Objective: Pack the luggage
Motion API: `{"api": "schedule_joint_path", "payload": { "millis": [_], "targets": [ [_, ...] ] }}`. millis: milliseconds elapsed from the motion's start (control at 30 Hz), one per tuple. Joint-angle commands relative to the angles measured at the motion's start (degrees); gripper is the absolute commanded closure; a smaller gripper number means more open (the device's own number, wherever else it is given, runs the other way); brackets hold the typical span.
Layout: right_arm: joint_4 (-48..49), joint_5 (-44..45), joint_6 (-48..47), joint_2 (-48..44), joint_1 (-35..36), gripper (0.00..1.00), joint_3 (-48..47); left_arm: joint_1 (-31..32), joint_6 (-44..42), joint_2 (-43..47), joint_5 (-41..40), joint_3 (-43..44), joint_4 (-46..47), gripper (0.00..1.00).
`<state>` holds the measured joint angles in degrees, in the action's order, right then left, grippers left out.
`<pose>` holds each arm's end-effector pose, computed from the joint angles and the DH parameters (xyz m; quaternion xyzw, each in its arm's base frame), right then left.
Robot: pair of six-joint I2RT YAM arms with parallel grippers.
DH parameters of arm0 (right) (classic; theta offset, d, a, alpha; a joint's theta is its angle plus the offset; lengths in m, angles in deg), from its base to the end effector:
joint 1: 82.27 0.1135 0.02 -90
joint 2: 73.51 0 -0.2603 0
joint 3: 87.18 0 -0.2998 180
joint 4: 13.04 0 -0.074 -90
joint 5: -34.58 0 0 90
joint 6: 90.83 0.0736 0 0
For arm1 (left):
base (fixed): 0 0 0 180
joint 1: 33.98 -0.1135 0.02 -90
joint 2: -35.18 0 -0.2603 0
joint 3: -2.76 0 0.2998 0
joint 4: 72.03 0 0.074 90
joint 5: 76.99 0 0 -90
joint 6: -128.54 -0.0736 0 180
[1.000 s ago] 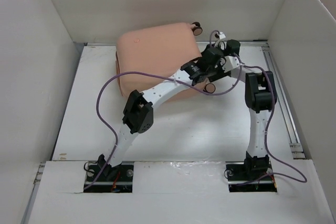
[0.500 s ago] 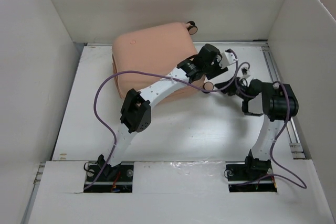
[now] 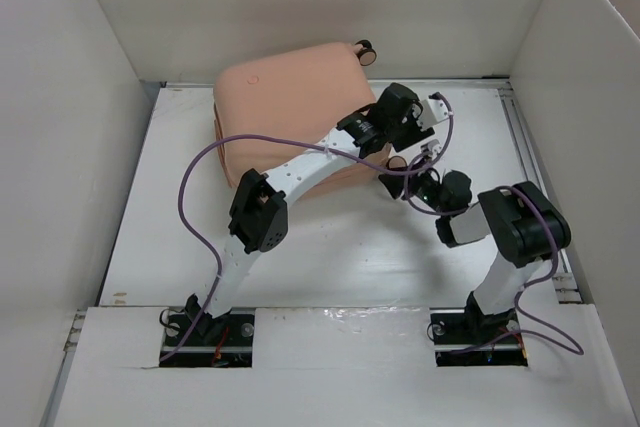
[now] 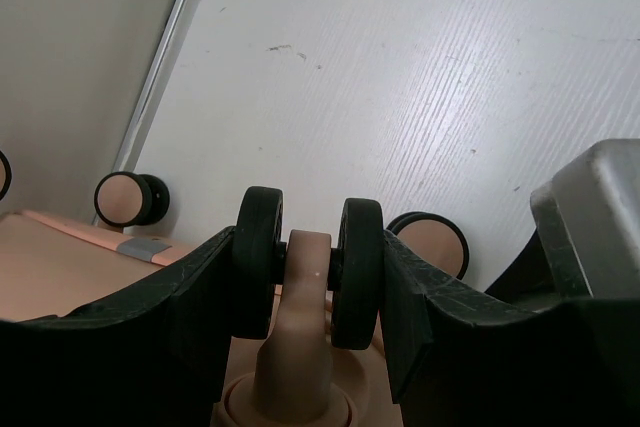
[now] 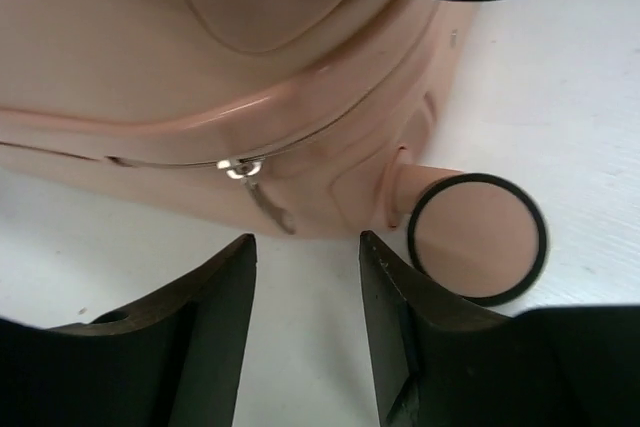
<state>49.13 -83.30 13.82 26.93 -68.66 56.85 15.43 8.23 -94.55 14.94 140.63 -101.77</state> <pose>0.3178 0.1124 0.0934 -0.1605 0.7014 0.3326 0.6096 0.4017 -0.4727 0.3018 0.5373 0.6287 -0.1070 0.5519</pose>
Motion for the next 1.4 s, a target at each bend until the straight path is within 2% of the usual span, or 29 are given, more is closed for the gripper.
{"api": "schedule_joint_path", "payload": {
  "millis": [0, 167, 267, 533, 1100, 1133, 1167, 1267, 1367],
  "targets": [
    [11.2, 6.1, -2.9, 1.1, 0.9, 0.49, -0.5, -3.3, 5.7, 6.4, -4.0, 0.6, 1.7, 1.00],
    [17.1, 4.8, 0.8, 5.2, 2.7, 0.49, -3.5, -3.3, 5.7, 6.4, -4.0, 1.1, 1.7, 1.00],
    [20.8, 6.1, 2.1, 6.4, 4.3, 0.54, -4.1, -3.3, 5.7, 6.4, -4.0, 1.1, 1.7, 1.00],
    [26.1, 5.8, 2.1, 4.5, 4.9, 0.51, -1.5, -3.3, 5.2, 6.4, -4.0, 1.1, 1.7, 1.00],
    [21.7, 4.1, 0.5, -1.0, 2.2, 0.49, -3.8, -3.3, 5.2, 6.4, -4.5, 1.1, 1.7, 1.00],
    [21.7, 3.3, 0.5, -0.5, 2.2, 0.52, -4.3, -3.3, 5.2, 6.4, -4.5, 1.1, 1.7, 1.00],
    [21.7, 3.3, 0.5, -0.5, 2.2, 0.60, -4.3, -3.3, 5.2, 6.4, -4.5, 1.1, 1.7, 1.00],
    [21.7, 1.5, 1.0, 0.0, 2.2, 0.75, -4.9, -3.3, 5.2, 6.4, -4.5, 1.1, 1.7, 1.00],
    [21.7, 1.0, 1.5, 1.1, 2.2, 0.87, -5.6, -3.3, 4.6, 6.4, -5.1, 1.1, 1.7, 1.00]
  ]
}}
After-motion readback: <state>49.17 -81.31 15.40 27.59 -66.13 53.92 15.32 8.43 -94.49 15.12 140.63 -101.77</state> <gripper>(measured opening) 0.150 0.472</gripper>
